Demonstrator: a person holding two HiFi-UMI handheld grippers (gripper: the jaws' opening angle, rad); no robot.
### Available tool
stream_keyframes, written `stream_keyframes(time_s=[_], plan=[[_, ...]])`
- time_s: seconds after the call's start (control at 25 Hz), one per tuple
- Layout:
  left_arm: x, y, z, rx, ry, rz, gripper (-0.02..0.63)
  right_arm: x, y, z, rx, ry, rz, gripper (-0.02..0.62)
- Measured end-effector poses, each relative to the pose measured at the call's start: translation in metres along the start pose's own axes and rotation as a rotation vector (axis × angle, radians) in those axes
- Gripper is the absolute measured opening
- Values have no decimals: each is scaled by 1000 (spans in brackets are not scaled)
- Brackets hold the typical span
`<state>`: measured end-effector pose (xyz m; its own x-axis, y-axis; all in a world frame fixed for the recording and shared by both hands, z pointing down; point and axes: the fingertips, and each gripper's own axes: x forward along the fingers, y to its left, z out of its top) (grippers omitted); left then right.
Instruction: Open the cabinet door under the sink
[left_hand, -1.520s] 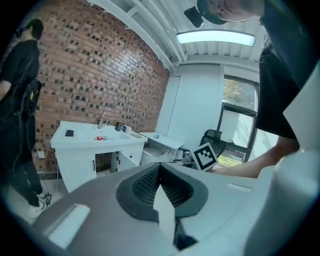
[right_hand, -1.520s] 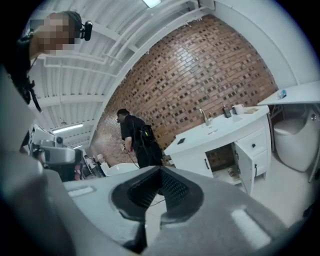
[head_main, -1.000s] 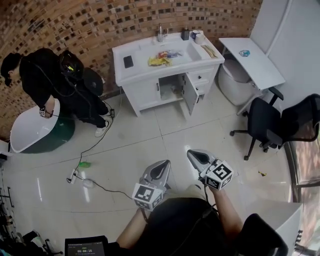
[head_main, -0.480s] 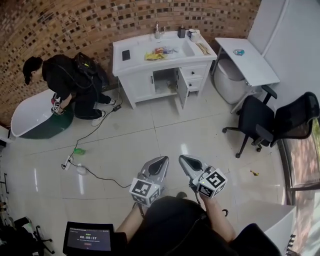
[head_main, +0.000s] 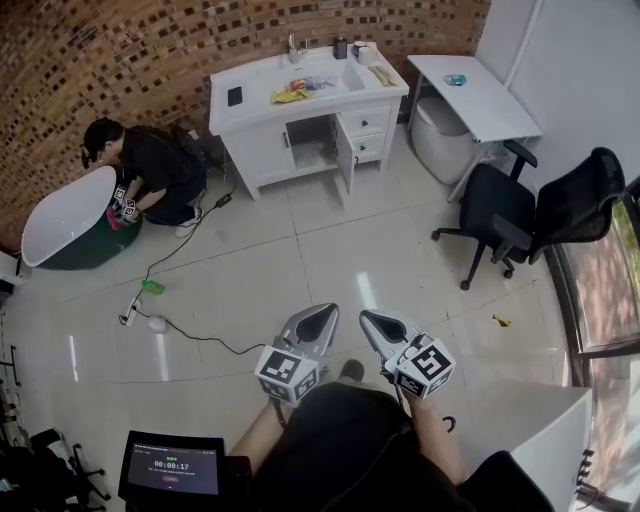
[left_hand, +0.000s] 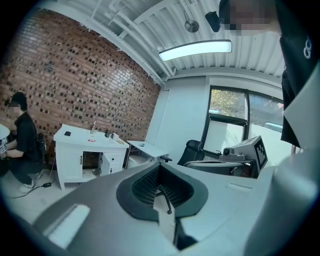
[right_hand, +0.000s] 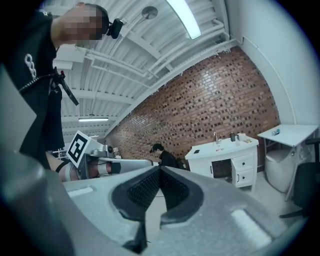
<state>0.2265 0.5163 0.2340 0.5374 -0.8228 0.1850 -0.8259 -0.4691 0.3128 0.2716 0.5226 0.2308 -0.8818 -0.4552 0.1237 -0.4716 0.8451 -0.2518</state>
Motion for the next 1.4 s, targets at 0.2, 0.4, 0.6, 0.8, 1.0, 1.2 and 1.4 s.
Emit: stream_keyframes(time_s=[0.2,0.4,0.6,0.8,1.0,1.2,1.4], plan=[[3,-15,1,5,8,-30,17,-19,-2,8,-17,-31,-42,-9],[1,-25,-5,8,4,-40,17,-29,-2,-1,-32,-9,-49,-9],[4,-15,4,2,23,-22,17,-16,-5,6,-49,2,-41,-9],[-6,-31,-10,11,26,-10,17,-34,8,2,-63,-4,-22,-9],[-11,-49,-22,20,26,-15,17,-52,10,-9,-61,-8,-24,-9],[-7,-42,-20,22,31,-26,17,-45,5,-8,-57,-8,-34,-9],[-6,-35,-20,16,34,-28,17,-39,2,-7,-51,-6,-46,-9]])
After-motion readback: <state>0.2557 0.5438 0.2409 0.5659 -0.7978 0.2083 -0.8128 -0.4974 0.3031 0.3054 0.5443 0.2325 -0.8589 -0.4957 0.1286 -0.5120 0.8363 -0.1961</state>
